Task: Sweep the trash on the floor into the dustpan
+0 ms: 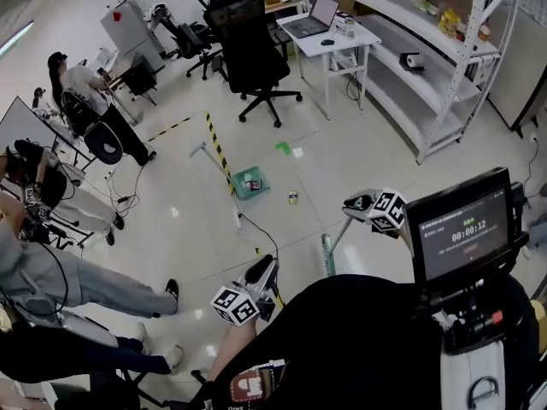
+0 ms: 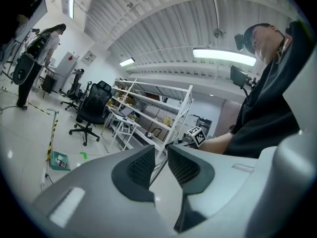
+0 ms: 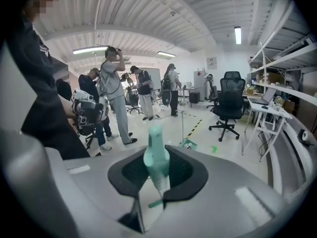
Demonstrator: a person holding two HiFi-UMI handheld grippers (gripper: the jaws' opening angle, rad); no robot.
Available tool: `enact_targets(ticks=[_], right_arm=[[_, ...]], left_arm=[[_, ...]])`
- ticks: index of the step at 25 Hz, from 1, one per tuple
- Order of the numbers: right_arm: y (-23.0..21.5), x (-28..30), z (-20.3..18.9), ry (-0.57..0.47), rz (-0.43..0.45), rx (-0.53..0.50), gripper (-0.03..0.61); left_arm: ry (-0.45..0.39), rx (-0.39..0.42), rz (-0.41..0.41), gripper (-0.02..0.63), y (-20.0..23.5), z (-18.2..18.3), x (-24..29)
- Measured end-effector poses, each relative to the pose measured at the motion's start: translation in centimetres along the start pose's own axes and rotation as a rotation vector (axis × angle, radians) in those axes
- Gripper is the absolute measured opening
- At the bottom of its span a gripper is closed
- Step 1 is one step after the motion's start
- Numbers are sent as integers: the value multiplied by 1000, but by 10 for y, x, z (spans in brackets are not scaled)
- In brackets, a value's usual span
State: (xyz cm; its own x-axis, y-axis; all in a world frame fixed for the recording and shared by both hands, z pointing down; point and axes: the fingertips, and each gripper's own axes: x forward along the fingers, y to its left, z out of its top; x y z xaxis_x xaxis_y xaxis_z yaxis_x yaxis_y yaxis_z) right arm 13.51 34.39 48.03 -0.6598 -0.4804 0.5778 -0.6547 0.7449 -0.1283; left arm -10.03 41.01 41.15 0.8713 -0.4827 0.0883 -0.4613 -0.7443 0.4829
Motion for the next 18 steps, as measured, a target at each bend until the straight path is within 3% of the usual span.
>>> enact_targets(ticks=[3, 8, 18], right_arm=[[12, 10, 5, 2, 37, -19, 58], [20, 22, 13, -7, 64, -41, 58], [19, 22, -2, 33, 58, -42, 58]], left_arm=[[-28, -18, -3, 83, -5, -3, -4], [-2, -21, 3, 83, -6, -10, -4], [-7, -5, -11, 83, -11, -11, 0]])
